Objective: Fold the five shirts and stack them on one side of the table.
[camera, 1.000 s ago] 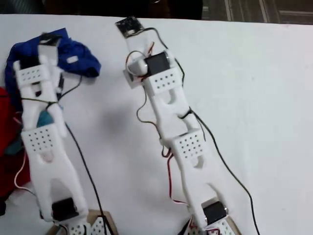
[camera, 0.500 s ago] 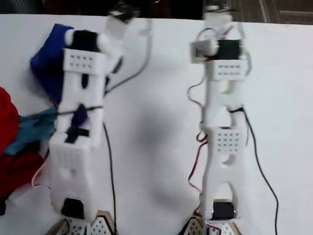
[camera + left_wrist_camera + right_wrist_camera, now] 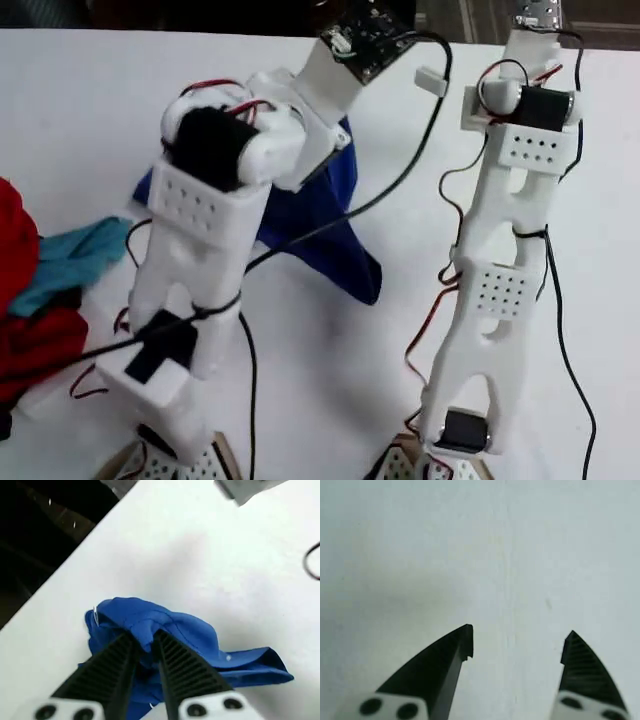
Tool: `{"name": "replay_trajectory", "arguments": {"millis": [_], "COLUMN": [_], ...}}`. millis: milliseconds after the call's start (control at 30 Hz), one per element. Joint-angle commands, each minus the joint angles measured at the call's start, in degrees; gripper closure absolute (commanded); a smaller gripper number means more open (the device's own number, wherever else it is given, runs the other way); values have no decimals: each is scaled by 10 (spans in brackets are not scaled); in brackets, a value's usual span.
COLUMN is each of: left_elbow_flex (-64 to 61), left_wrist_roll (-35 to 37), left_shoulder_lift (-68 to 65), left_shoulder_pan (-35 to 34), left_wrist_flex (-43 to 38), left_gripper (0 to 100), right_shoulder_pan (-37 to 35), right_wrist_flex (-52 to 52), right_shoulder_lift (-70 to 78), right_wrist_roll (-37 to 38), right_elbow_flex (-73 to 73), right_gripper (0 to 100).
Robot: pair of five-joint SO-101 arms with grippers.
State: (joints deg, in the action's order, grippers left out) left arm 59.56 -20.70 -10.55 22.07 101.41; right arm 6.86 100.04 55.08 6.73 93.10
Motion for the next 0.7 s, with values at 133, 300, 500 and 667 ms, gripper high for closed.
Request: {"name": "replay_trajectory", "arguments": {"millis": [133, 300, 500, 667], "left_elbow_flex": [-155, -333, -363, -409], "left_wrist_roll": [1, 0, -10, -84], "left_shoulder_lift": [46, 47, 47, 45], "left_shoulder_pan": [-42, -79, -246, -433], "left_wrist_flex": [10, 5, 8, 5], "left_gripper": [885, 683, 731, 733], "right_shoulder_pan": [-34, -59, -76, -77], "right_wrist_flex": [9, 9, 9, 10], "right_shoulder_lift": [-44, -44, -44, -49], "right_wrist_roll": [2, 2, 2, 2], "right_elbow_flex": [18, 18, 18, 18], "right_gripper": [712, 712, 712, 712]}}
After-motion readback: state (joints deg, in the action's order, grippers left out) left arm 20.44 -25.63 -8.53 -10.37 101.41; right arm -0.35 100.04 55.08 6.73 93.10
